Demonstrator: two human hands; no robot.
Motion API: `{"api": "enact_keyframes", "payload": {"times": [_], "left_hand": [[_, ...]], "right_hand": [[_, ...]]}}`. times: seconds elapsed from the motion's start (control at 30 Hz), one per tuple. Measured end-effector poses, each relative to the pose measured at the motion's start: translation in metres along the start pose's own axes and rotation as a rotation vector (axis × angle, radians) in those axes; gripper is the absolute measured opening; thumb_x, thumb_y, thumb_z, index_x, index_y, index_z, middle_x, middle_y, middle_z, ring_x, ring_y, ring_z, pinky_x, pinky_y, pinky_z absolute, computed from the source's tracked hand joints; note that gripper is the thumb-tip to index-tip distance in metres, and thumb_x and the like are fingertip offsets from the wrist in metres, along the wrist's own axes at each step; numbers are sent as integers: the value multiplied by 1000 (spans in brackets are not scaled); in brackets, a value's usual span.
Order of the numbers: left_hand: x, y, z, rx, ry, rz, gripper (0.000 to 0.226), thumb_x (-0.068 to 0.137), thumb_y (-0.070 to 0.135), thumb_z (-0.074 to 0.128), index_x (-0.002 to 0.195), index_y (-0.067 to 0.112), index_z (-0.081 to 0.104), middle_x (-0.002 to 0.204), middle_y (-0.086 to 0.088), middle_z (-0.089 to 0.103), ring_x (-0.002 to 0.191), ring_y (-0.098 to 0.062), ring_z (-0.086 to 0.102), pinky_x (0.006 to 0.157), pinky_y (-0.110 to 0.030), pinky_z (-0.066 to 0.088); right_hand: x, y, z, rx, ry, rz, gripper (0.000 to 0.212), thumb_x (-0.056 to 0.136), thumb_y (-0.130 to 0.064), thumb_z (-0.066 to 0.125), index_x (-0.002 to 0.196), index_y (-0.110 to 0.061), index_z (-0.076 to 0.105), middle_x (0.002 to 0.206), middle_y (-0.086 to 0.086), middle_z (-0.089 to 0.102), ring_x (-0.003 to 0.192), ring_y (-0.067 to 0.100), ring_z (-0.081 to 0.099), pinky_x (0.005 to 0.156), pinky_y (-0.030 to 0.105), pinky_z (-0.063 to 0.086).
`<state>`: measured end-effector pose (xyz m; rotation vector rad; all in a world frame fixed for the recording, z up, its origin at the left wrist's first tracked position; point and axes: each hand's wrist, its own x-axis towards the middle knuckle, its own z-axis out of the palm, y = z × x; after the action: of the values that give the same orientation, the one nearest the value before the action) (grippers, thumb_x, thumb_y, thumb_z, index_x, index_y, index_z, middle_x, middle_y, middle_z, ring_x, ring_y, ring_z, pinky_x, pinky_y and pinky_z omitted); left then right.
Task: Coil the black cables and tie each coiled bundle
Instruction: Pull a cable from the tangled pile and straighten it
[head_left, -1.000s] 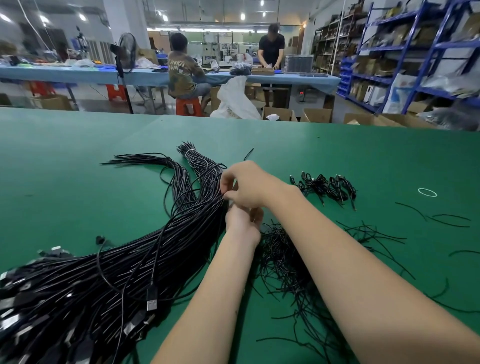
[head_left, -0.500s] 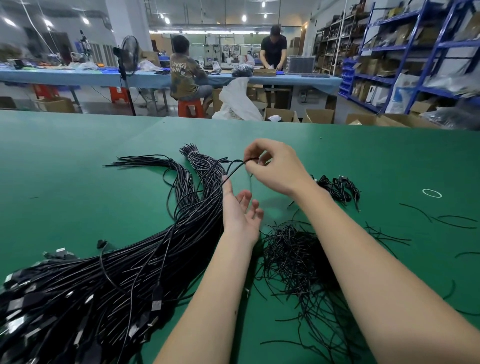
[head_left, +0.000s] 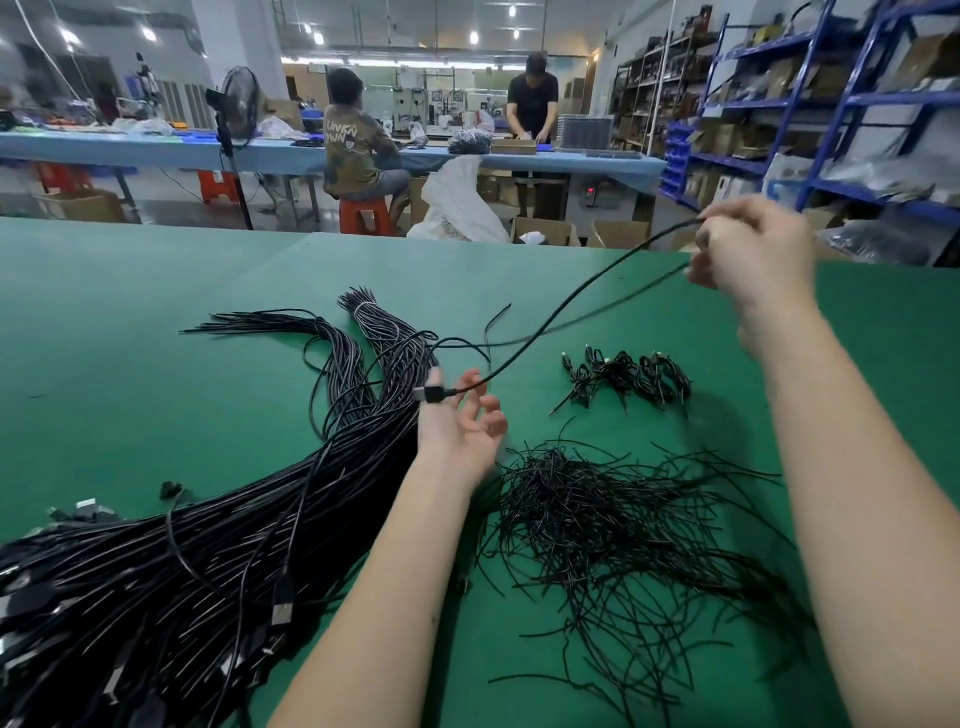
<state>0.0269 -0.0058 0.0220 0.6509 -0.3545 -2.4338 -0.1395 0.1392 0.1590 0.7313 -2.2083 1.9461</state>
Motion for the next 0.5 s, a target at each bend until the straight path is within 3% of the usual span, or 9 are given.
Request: {"api": "enact_keyframes", "payload": {"times": [0.07, 0.17, 0.2, 0.27, 0.33, 0.4, 0.5], "left_hand": [[-7, 0, 5, 87, -113, -117, 36, 104, 38, 44, 96, 6, 57, 72, -5, 58, 49, -9, 49, 39, -12, 34], [-15, -3, 17, -2, -195, -158, 40, 107, 32, 39, 106, -1, 62, 82, -19, 65, 58, -20, 63, 41, -17, 49], [-18, -4, 21, -56, -209, -149, 41, 107, 30, 39, 108, -4, 63, 86, -24, 66, 65, -24, 65, 44, -21, 53], [-21, -5, 25, -137, -214, -141, 43, 107, 28, 38, 107, -8, 62, 95, -29, 67, 76, -32, 68, 51, -31, 60], [-19, -4, 27, -182, -189, -133, 48, 107, 31, 34, 103, -8, 61, 100, -29, 65, 81, -35, 68, 56, -36, 62], [-16, -6, 28, -195, -177, -114, 54, 107, 37, 33, 102, -10, 61, 103, -29, 64, 91, -37, 68, 65, -41, 63], [-14, -12, 32, -216, -205, -80, 58, 106, 43, 36, 105, -11, 59, 101, -32, 67, 100, -41, 67, 78, -46, 60]], "right_hand": [[-4, 15, -7, -253, -65, 6, 23, 95, -9, 55, 91, -25, 70, 106, 0, 70, 97, 20, 68, 84, 36, 60], [-20, 32, -19, -507, -201, 39, 26, 95, -6, 58, 86, -27, 70, 111, 2, 71, 79, 4, 59, 63, 17, 46], [-26, 35, -24, -608, -285, 70, 26, 94, -5, 60, 87, -28, 70, 114, 2, 71, 78, 3, 57, 64, 17, 43], [-35, 40, -33, -869, -537, 165, 30, 90, -7, 65, 109, -31, 69, 133, 5, 64, 100, 16, 62, 81, 24, 46], [-49, 43, -39, -1125, -829, 220, 62, 85, -21, 77, 140, -36, 53, 155, 2, 46, 133, 25, 51, 104, 34, 44], [-64, 43, -35, -1086, -940, 188, 83, 79, -43, 84, 150, -42, 41, 161, -7, 37, 143, 21, 42, 116, 40, 36], [-83, 49, -14, -756, -867, -13, 59, 83, -57, 74, 138, -46, 56, 147, -20, 52, 135, 6, 48, 114, 32, 35]]}}
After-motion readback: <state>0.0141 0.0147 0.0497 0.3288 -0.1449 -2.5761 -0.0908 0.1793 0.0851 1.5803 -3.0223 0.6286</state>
